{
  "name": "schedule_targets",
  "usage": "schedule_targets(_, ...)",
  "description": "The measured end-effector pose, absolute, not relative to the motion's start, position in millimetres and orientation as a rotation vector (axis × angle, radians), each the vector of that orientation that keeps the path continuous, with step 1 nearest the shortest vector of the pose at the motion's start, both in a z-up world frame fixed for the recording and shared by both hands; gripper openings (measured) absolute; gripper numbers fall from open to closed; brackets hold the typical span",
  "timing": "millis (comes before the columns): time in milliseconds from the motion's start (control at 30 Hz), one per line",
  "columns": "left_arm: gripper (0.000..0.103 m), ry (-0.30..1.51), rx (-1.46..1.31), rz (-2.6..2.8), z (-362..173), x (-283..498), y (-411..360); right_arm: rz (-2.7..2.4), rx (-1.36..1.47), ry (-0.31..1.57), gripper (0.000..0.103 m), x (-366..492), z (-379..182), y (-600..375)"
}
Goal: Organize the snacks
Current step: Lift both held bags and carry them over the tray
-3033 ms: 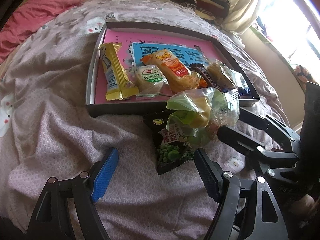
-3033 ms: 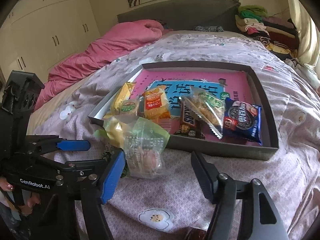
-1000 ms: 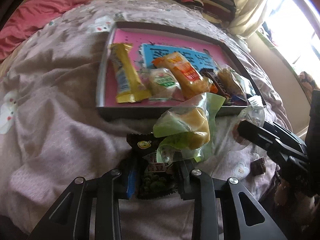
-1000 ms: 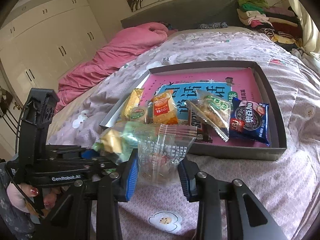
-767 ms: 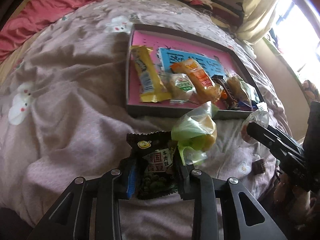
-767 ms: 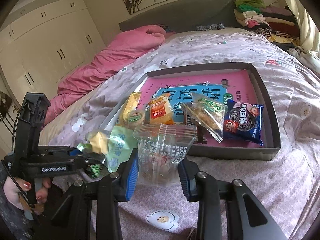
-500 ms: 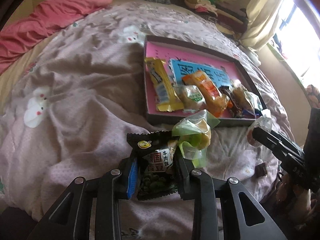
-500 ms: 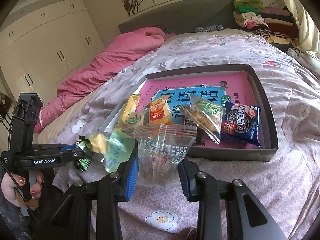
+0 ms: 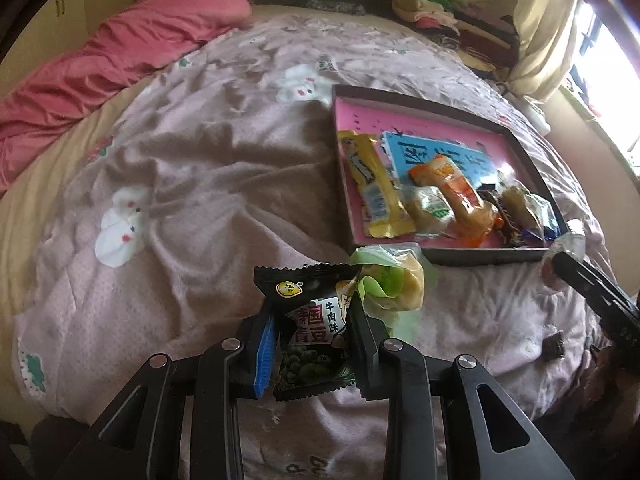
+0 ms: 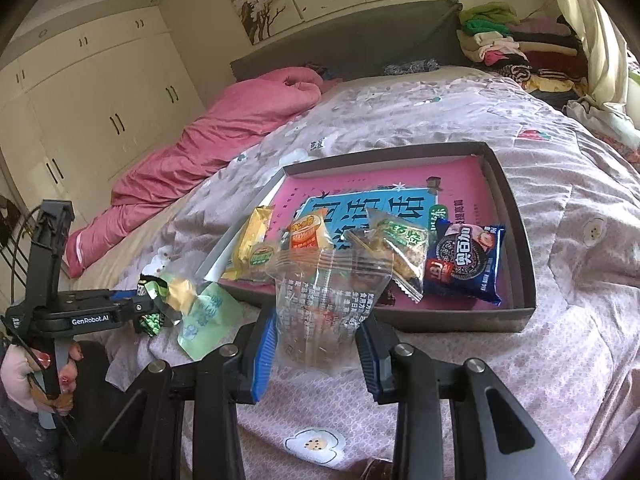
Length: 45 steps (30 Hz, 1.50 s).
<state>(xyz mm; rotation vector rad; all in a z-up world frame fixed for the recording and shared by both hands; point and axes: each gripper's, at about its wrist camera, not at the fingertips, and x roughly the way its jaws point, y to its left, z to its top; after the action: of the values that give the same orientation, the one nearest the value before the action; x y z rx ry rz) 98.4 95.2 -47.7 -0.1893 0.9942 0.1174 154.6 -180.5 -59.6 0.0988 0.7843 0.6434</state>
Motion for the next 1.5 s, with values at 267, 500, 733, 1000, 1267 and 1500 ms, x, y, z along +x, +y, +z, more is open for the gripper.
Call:
schedule_targets(267,0.032,0.919,-0.084,0.187,-36,104,100,0.642,0.113,0.770,0.037,155,-56,-183)
schedule_targets(500,0.032,0.873,-0.091,0.080,-20,103,80,0.632,0.123,0.758,0.037,155,-55,-186)
schedule_targets(733,0.032,0.838,-0.088,0.025,-3,108,57,0.610,0.126,0.726,0.037,156,-49,-193)
schedule_targets(1000,0.032,0.809,-0.089,-0.017,8,123,34,0.583,0.134,0.693,0.037,159,-41,-203)
schedule_targets(1267,0.032,0.808,-0.096,-0.047,7,143,17,0.542,0.159,0.665,0.037,168,-35,-219)
schedule_targets(1500,0.032,0.827,-0.111,-0.057,-1,157,10,0.501,0.176,0.644,0.037,175,-31,-232)
